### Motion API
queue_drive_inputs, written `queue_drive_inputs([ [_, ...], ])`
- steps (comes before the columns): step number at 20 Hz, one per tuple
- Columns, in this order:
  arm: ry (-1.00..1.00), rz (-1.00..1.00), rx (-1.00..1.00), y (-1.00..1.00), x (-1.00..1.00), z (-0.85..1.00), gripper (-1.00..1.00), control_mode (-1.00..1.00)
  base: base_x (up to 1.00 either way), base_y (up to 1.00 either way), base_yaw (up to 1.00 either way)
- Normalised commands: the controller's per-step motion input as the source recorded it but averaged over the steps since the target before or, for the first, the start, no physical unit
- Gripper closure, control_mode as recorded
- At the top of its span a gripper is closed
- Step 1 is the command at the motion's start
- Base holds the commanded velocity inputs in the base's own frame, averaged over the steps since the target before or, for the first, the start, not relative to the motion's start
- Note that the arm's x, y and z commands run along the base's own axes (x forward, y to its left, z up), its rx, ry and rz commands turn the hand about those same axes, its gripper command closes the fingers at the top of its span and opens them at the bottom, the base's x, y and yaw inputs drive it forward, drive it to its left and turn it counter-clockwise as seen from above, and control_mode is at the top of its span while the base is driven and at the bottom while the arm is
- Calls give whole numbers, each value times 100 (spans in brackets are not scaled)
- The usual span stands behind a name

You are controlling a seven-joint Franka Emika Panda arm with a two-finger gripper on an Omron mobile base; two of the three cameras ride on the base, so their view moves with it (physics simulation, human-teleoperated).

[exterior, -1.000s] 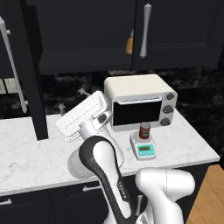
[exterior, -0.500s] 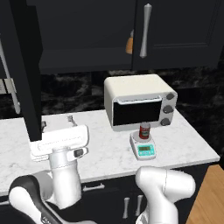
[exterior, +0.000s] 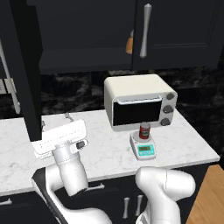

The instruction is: Pick the canned food and place it on the digital scale for weighing, and close the cabinet.

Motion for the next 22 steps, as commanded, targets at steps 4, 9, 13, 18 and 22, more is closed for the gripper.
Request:
queue_drive_inputs([
  [4, 0, 0, 0, 100, 0, -22, -100, -100, 0, 0, 0],
  [9, 3, 0, 6, 99, 0, -58, -100, -100, 0, 0, 0],
  [13, 0, 0, 7, 98, 0, -36, -100, -100, 0, 0, 0],
  [18, 0, 0, 0, 100, 0, -14, -100, -100, 0, 0, 0],
  [22, -1, 0, 0, 100, 0, -3, -100, -100, 0, 0, 0],
])
